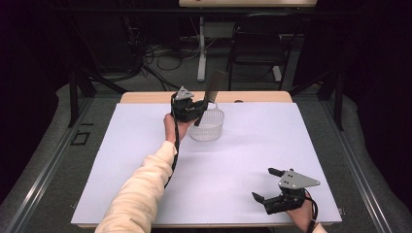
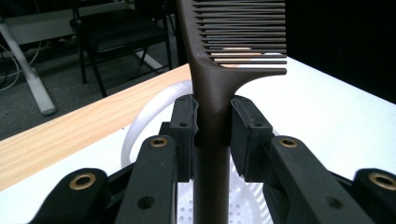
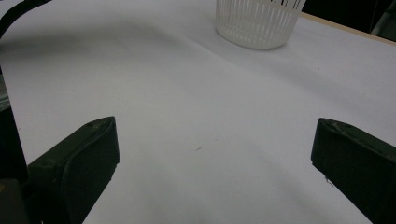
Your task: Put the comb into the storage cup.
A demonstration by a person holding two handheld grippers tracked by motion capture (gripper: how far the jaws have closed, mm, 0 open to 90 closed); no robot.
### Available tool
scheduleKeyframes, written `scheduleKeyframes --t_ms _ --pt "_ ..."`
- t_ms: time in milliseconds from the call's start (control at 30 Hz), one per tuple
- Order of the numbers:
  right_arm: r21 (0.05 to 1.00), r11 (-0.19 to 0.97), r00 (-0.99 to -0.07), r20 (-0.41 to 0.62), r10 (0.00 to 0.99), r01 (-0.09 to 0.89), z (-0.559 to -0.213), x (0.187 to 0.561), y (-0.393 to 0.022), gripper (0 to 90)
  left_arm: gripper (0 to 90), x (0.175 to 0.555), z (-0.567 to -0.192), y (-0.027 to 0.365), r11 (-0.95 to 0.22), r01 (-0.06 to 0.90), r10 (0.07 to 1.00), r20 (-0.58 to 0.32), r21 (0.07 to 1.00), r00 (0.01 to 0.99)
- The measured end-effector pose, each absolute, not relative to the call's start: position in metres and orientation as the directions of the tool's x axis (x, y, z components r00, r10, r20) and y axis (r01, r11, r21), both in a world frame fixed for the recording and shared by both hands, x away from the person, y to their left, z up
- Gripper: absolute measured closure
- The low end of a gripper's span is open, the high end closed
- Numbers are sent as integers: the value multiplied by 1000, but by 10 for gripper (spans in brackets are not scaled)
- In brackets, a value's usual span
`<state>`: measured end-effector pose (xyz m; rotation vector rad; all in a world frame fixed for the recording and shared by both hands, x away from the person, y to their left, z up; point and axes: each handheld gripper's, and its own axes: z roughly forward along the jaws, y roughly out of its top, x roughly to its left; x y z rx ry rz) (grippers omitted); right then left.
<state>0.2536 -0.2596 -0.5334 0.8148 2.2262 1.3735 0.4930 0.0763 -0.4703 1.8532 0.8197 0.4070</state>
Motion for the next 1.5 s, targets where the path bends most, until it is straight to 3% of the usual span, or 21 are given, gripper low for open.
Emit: scheduleKeyframes --t_ms 1500 --pt "899 348 -750 -33 661 267 -533 253 -260 7 722 495 -487 68 -301 378 661 -94 875 745"
